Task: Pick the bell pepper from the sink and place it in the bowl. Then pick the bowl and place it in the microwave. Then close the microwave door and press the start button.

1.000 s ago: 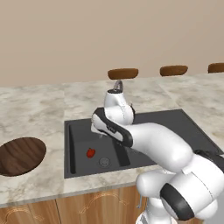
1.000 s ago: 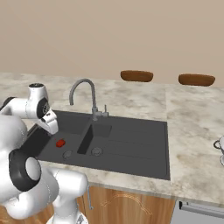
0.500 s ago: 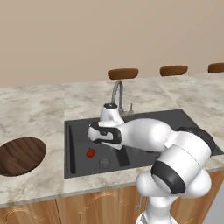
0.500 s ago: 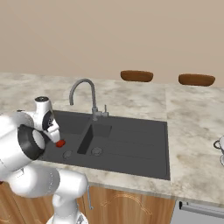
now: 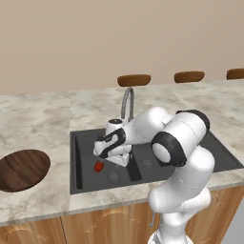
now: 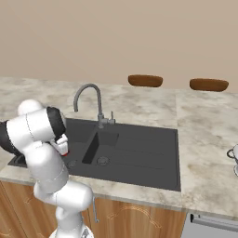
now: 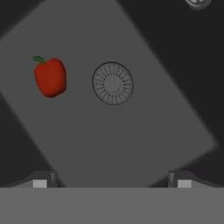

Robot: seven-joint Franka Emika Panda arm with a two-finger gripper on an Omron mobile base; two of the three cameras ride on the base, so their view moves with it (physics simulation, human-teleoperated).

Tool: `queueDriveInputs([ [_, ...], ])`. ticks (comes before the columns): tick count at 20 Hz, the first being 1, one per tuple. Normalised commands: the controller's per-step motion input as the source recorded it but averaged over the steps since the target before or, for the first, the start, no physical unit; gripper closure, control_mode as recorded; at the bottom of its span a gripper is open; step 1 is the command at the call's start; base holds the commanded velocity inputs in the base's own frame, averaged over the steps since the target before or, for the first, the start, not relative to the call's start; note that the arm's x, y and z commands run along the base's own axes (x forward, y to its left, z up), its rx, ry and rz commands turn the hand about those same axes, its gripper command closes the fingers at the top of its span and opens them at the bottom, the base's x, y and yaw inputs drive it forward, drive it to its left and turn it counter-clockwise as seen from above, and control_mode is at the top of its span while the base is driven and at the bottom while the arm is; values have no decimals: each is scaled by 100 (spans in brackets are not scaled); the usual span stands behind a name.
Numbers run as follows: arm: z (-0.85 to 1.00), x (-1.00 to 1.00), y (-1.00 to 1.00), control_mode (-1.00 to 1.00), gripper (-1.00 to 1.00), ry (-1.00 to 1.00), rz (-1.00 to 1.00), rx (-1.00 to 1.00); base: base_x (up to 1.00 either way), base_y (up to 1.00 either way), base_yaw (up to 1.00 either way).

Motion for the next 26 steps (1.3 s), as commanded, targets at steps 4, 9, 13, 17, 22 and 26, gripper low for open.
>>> queueDriveInputs([
  [4,-41,57,29,-100,-100,2,-4,0,0,0,0],
  [9,-39,53,22,-100,-100,4,-5,0,0,0,0],
  [13,-45,57,14,-100,-100,2,-4,0,0,0,0],
  [17,-44,54,3,-100,-100,0,-1,0,0,0,0],
  [22,-42,49,5,-100,-100,0,0,0,0,0,0],
  [26,-43,42,3,-100,-100,0,0,0,0,0,0],
])
